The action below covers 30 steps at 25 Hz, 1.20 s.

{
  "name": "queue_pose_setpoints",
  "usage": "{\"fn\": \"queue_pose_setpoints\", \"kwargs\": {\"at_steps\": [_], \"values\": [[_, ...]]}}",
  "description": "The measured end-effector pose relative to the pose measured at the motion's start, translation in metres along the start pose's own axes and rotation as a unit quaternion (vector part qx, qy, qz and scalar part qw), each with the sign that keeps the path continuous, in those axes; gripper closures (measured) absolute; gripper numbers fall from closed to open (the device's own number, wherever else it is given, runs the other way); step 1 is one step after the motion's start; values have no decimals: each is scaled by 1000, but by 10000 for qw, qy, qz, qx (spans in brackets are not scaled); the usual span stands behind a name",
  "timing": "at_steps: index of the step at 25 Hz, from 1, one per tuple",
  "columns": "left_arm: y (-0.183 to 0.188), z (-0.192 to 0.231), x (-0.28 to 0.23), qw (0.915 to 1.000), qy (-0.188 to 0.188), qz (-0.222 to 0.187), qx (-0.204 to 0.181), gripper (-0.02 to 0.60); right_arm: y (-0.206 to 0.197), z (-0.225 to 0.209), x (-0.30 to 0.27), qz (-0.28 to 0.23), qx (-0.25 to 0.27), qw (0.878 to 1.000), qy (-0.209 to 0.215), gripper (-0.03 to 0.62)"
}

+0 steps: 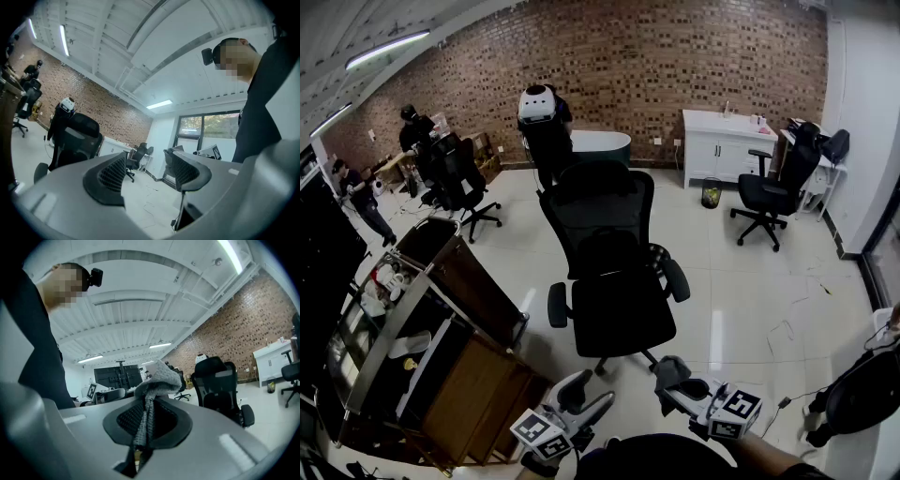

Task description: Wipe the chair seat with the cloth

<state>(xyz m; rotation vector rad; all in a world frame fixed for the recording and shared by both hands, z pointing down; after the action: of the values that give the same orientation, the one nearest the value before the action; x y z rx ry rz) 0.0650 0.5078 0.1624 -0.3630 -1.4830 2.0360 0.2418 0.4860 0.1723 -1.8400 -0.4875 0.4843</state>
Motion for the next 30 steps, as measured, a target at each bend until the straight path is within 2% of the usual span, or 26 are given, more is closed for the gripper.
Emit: {"fn": "queue_pose_setpoints", "kwargs": {"at_steps": [7,14,21,30], "values": [[-14,12,-12,9999,145,44,74,252,-9,-28,-3,166,-95,9998,-10,565],[-15,53,-17,9996,213,63,184,252,-16,-54,-39,336,-156,9993,-37,565],[-5,144,-32,9993,124,43,360,252,-12,-91,-111,453,-166,9987,-167,565],[30,280,-52,9967,-455,286,607,252,9,-140,-258,458,-225,9978,-416,565]]}}
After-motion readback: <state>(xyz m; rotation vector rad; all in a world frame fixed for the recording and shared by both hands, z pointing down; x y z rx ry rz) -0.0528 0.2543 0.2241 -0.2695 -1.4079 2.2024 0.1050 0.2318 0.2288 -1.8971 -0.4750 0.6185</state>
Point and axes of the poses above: the fingertips, and each gripper's own axes: x backward along the fingers, z to its left, y out of its top, the point moved 4 cm from there along x, backward along the fingers, and after that the axes turned 10 degrees about -y, right-handed, at the moved point
